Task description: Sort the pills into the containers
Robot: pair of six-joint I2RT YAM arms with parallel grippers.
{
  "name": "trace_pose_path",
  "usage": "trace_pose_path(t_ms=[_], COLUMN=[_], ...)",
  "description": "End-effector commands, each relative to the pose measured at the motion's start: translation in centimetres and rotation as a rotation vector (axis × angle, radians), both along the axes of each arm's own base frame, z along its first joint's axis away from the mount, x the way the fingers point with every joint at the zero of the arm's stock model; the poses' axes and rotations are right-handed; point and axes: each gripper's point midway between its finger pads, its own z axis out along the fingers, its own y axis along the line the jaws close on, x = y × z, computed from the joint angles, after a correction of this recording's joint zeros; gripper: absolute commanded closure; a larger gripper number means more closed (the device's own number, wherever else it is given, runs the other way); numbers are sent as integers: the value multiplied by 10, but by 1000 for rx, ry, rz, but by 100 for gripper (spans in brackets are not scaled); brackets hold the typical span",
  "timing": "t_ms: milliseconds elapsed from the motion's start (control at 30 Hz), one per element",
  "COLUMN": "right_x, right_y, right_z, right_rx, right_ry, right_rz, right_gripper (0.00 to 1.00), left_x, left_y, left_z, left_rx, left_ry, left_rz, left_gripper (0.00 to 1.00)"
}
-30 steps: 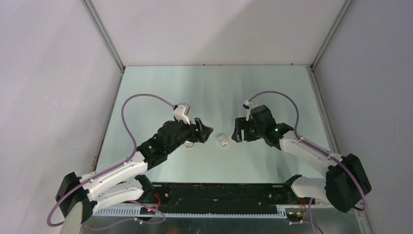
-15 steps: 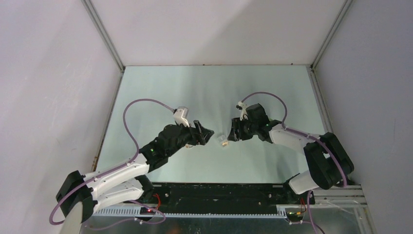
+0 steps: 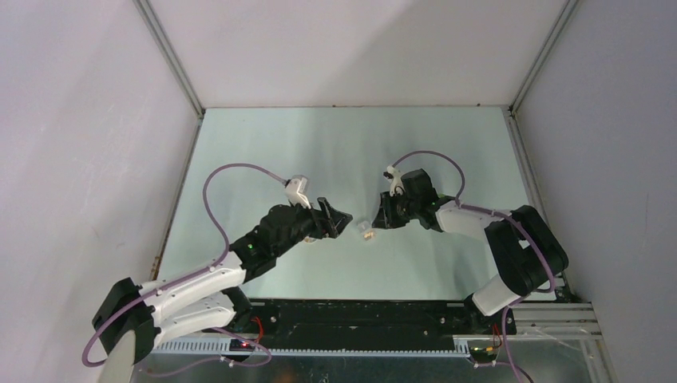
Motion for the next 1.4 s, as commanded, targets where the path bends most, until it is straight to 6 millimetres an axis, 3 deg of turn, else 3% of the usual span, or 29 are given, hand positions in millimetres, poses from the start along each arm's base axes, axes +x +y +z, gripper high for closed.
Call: trace_pose_path(t_ms=[0, 367, 767, 900, 1067, 1267, 1367], right_x=[4, 0, -14, -20, -32, -43, -47], right_y=[5, 5, 3, -1, -3, -5, -5], right_z=[0, 17, 78, 100, 120, 143, 148], right_rx=[30, 67, 229, 280, 332, 381, 395], right_ry=[-9, -3, 0, 12, 63, 69, 77], right_rz=[13, 12, 18, -4, -21, -28, -19], right_gripper=[76, 90, 87, 87, 86, 85, 85], left_x=[2, -1, -4, -4, -2, 8, 11], left_y=[-4, -13, -26, -33, -44, -53, -59], left_z=[7, -2, -3, 3, 28, 37, 36], left_rx=[-45, -103, -198, -251, -382, -440, -438], left_ry=[-7, 67, 125, 136, 81, 76, 78], left_rz=[-1, -9, -29, -46, -84, -75, -87], left_gripper=[16, 17, 17, 17, 17, 18, 25])
